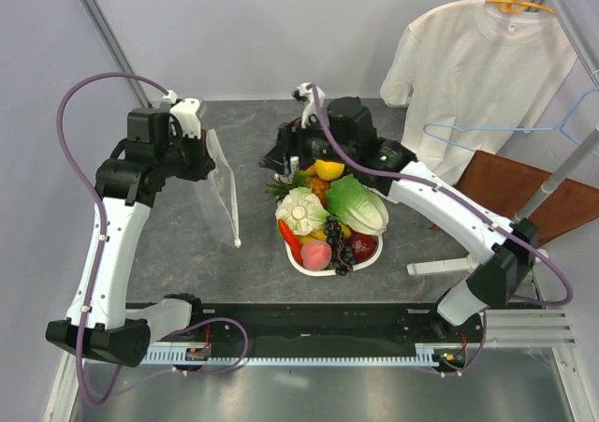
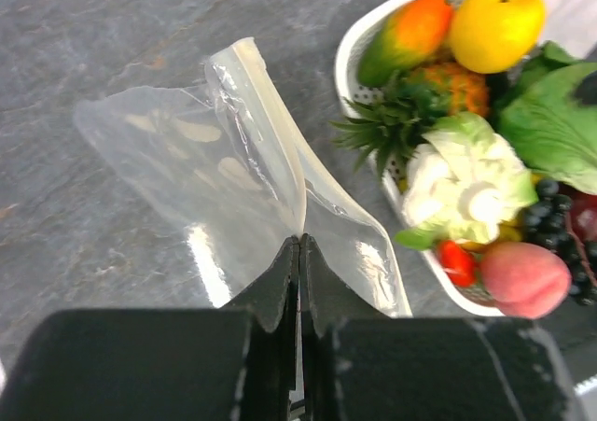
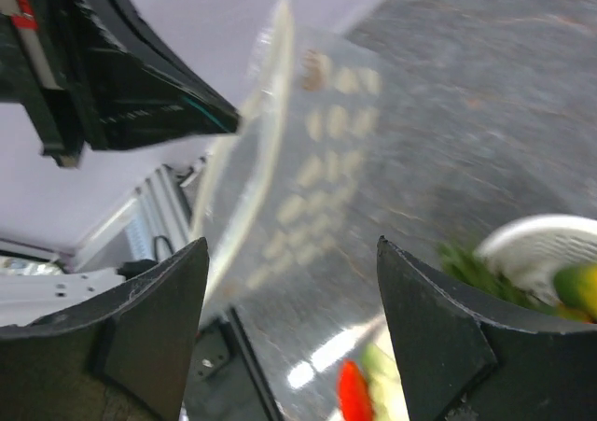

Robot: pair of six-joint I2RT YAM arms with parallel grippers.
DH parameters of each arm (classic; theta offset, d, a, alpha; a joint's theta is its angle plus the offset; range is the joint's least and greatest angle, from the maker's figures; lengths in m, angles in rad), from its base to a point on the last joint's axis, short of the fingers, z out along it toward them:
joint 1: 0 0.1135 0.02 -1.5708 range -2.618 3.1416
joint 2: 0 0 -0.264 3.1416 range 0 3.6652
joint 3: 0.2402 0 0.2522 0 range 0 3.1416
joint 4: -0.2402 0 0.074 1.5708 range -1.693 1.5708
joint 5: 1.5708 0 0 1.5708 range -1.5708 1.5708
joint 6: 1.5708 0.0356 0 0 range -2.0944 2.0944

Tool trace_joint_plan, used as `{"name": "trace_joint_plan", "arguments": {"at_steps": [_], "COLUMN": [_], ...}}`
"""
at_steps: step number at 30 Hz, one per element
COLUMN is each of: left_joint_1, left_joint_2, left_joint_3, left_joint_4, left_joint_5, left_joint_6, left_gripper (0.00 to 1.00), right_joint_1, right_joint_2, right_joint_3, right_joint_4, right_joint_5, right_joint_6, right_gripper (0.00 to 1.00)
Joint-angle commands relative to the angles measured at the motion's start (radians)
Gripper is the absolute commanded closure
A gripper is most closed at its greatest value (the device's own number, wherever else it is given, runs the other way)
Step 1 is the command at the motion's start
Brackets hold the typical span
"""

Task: Place the food in the zip-top bag and seal the zipper
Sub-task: Pick up the zipper food storage bag at the corner of the board, then open the zipper of the food storage bag.

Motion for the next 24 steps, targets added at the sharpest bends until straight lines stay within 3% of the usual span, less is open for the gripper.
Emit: {"name": "trace_joint_plan", "arguments": {"at_steps": [1, 4, 13, 24], "left_joint_1": [0.006, 0.006, 0.017, 0.025], "left_joint_2": [-0.036, -0.040, -0.094, -0.131], "left_joint_3": [0.018, 0.020, -0.029, -0.057], "left_joint_4": [0.029, 0.051, 0.126, 0.140], "left_joint_5": [0.132, 0.155, 0.250, 0.314], "left_joint_6": [-0.099, -0.122, -0.158, -0.164], "left_gripper": [0.98, 0.98, 0.98, 0.98], "right_joint_1": [0.088, 0.128, 0.158, 0.074], "right_joint_2": [0.076, 0.097, 0.119, 0.065], "right_joint_3": [0.092, 0.090, 0.043, -0.026], "right_joint_4": [0.123, 0.157, 0.167, 0.227], "right_joint_5": [0.011, -0.038, -0.067, -0.202], "right_joint_6": [0.076, 0.098, 0.122, 0.234], "right_gripper": [0.21, 0.26, 0.28, 0.27]}}
